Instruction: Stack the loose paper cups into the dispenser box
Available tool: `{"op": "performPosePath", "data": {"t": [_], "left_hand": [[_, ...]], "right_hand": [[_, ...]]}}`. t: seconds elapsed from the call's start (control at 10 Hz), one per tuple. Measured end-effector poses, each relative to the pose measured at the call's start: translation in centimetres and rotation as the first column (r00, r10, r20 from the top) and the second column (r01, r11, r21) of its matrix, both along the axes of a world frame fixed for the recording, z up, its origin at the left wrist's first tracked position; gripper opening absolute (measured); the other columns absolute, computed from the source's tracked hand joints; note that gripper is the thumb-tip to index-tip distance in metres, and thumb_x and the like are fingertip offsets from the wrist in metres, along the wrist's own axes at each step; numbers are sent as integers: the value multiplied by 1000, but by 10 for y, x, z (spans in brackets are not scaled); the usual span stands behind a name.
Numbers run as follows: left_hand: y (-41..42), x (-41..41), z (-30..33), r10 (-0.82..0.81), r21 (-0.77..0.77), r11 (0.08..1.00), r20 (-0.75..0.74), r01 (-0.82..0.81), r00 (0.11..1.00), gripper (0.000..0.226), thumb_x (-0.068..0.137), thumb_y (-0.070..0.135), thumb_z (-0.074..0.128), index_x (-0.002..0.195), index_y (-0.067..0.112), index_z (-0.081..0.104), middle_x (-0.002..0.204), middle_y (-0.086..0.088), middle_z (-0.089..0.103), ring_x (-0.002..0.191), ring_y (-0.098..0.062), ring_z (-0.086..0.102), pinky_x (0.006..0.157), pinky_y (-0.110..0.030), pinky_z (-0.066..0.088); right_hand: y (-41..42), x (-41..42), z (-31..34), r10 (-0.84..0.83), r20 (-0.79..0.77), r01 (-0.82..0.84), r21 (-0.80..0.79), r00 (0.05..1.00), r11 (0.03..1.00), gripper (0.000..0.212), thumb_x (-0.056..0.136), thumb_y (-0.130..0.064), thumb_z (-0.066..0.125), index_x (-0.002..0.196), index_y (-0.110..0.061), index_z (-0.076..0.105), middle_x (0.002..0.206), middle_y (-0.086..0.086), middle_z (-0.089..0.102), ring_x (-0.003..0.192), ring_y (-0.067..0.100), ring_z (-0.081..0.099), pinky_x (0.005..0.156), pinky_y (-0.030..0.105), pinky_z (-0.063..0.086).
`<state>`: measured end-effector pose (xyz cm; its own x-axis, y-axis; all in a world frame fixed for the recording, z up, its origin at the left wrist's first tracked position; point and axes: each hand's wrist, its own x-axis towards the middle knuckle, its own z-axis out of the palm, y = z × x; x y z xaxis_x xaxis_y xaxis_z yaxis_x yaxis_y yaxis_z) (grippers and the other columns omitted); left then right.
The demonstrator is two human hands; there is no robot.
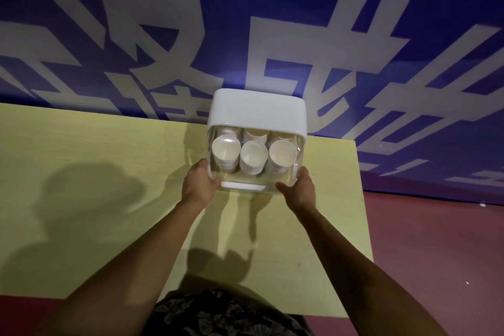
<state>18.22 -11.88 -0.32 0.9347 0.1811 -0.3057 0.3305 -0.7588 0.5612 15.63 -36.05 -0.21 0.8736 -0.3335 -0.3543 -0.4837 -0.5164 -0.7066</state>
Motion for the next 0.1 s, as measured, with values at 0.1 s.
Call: {"op": "performPosePath", "data": {"t": [0.1], "left_hand": [[7,6,38,14,-129,992,142,4,990,46,86,29,69,124,8,56,124,-9,62,109,-26,59,87,-31,47]], "right_hand": [[-2,8,41,-12,207,5,35,978,999,50,81,-27,75,124,-16,52,114,-1,60,109,24,58,85,38,50]]}}
